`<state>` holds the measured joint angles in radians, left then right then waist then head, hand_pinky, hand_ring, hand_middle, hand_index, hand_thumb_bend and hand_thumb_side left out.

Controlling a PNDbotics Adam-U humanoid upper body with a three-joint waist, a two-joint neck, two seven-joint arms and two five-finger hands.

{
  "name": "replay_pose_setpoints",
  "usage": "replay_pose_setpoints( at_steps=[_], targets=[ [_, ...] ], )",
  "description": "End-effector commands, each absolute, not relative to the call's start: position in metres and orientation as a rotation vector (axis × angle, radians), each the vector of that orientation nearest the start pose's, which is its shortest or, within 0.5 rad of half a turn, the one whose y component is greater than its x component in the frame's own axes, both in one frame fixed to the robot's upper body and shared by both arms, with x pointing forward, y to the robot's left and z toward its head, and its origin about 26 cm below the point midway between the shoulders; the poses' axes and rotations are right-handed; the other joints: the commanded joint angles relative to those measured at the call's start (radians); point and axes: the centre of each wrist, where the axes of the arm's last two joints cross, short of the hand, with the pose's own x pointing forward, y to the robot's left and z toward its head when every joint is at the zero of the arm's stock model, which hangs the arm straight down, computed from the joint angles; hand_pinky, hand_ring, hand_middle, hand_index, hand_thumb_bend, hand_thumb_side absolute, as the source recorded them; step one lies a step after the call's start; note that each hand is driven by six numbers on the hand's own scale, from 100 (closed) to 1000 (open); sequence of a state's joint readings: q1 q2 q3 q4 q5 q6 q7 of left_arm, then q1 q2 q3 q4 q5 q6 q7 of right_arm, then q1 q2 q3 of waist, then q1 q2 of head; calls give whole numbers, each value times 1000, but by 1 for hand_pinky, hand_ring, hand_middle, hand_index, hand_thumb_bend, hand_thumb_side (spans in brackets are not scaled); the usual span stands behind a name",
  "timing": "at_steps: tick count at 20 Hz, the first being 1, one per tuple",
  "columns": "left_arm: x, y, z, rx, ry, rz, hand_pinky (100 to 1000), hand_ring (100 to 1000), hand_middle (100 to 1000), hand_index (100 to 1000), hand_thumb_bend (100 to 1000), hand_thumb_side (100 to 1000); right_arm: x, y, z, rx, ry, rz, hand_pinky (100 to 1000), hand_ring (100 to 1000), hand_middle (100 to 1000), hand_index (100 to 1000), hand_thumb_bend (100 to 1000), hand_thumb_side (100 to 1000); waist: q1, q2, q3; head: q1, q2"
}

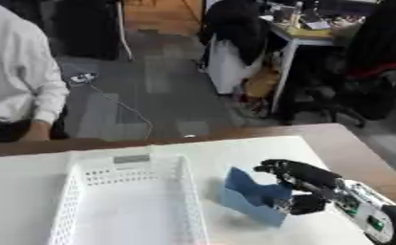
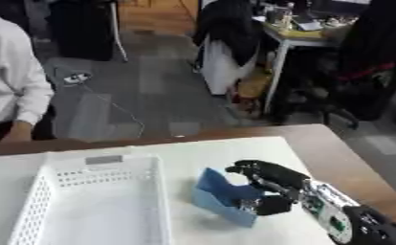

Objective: Pick up objects on the table and place them in the box.

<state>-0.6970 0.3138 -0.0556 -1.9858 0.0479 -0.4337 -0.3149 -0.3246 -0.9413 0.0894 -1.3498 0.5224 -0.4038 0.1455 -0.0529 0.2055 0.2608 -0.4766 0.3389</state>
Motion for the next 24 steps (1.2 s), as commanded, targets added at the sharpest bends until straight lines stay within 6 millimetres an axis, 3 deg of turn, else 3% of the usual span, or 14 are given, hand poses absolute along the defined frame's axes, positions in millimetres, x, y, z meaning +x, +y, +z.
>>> replay_pose_setpoints(
  at_steps=[1,2,17,24],
  targets=[
    [309,202,315,165,2966,1012,462,375,526,602,699,832,338,-461,183,-974,-1503,1480,1000,1000,100,1000,342,937,2,-11,0,-5,-10],
    [309,202,315,165,2966,1012,462,375,526,602,699,832,338,-460,183,-973,-1507,1487,1000,1000,100,1000,369,933,2,-11,0,-5,-10],
    [308,200,317,165,2959,1019,463,375,526,602,699,832,338,-453,173,-970,-1513,1543,1000,1000,100,1000,335,936,1,-6,5,-1,-11],
    [308,198,319,164,2946,1041,463,373,526,602,700,834,339,-451,169,-961,-1517,1552,1000,1000,100,1000,326,932,-4,-2,10,-48,-24]
  ],
)
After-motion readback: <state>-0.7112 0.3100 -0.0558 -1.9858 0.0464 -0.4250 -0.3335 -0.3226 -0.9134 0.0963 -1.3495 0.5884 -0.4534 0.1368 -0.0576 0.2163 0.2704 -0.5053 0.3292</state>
